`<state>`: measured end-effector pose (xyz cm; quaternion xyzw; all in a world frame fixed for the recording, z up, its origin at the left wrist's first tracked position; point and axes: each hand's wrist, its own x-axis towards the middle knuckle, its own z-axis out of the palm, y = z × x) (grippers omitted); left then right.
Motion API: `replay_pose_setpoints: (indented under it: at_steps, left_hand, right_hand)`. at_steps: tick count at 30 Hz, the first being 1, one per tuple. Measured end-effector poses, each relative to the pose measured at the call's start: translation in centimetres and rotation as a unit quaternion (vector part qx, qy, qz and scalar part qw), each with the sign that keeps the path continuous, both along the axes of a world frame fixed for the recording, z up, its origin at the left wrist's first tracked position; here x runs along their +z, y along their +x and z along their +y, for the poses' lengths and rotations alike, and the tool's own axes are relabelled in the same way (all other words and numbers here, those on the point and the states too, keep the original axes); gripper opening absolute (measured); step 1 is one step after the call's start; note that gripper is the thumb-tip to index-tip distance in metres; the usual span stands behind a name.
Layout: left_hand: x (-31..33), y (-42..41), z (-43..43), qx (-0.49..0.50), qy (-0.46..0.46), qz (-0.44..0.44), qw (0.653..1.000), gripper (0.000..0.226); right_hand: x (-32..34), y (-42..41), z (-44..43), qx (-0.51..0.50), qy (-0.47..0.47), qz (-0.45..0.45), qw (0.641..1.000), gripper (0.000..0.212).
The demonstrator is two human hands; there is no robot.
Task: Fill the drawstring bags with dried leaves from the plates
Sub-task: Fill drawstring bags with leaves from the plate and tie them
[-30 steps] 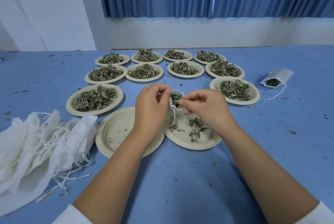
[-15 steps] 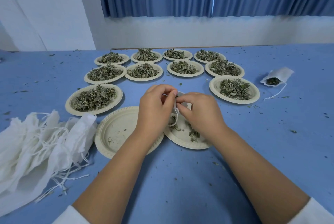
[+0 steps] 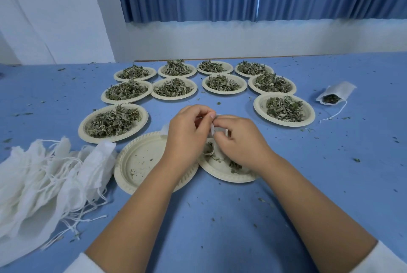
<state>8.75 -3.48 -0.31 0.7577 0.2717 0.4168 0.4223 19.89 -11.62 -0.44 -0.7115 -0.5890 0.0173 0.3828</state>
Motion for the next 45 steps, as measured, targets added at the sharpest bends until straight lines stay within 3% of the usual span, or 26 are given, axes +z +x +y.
replay_pose_setpoints:
  at_steps: [4, 9, 12, 15, 20, 22, 30, 32, 35, 39, 45]
  left_hand:
    - [0.1, -0.1, 0.0, -0.008, 0.011, 0.006, 1.000, 0.009]
    - [0.1, -0.2, 0.3, 0.038, 0.039, 0.015, 0.998, 0.009]
    - [0.0, -0.3, 0.4, 0.044, 0.031, 0.015, 0.998, 0.009]
    - [-0.2, -0.2, 0.5, 0.049, 0.039, 0.022, 0.998, 0.008]
    - [-0.2, -0.1, 0.5, 0.051, 0.044, 0.018, 0.998, 0.008]
    - [-0.2, -0.1, 0.4, 0.052, 0.044, 0.017, 0.998, 0.009]
    - [-0.1, -0.1, 0.2, 0.050, 0.041, 0.021, 0.998, 0.012]
    - [-0.1, -0.1, 0.2, 0.050, 0.038, 0.023, 0.998, 0.012]
    - [-0.2, -0.2, 0.4, 0.060, 0.040, 0.022, 0.997, 0.011]
    - [-0.1, -0.4, 0.9, 0.103, 0.045, -0.005, 0.994, 0.011]
    - [0.2, -0.7, 1.7, 0.130, 0.013, -0.034, 0.991, 0.012]
  right_hand:
    - [-0.2, 0.5, -0.1, 0.028, -0.009, 0.029, 0.999, 0.026]
    - [0.8, 2.0, -0.6, -0.033, 0.064, 0.085, 0.994, 0.029]
    - [1.1, 3.5, -1.2, -0.054, -0.054, 0.041, 0.996, 0.029]
    - [1.1, 4.3, -1.7, -0.040, -0.197, 0.019, 0.979, 0.015]
    - [1.6, 4.0, -2.3, 0.022, -0.323, -0.036, 0.946, 0.065]
    - [1.5, 3.9, -2.4, 0.032, -0.318, -0.036, 0.947, 0.064]
    - [1.0, 3.4, -1.8, 0.043, -0.279, 0.044, 0.958, 0.022]
    - [0.8, 3.2, -1.6, 0.038, -0.271, 0.028, 0.962, 0.018]
    - [0.5, 2.9, -1.2, 0.019, -0.236, -0.009, 0.971, 0.024]
    - [-0.3, 2.0, -0.5, 0.037, -0.235, -0.041, 0.970, 0.050]
    - [-0.9, 1.1, 0.0, 0.050, -0.215, -0.033, 0.975, 0.050]
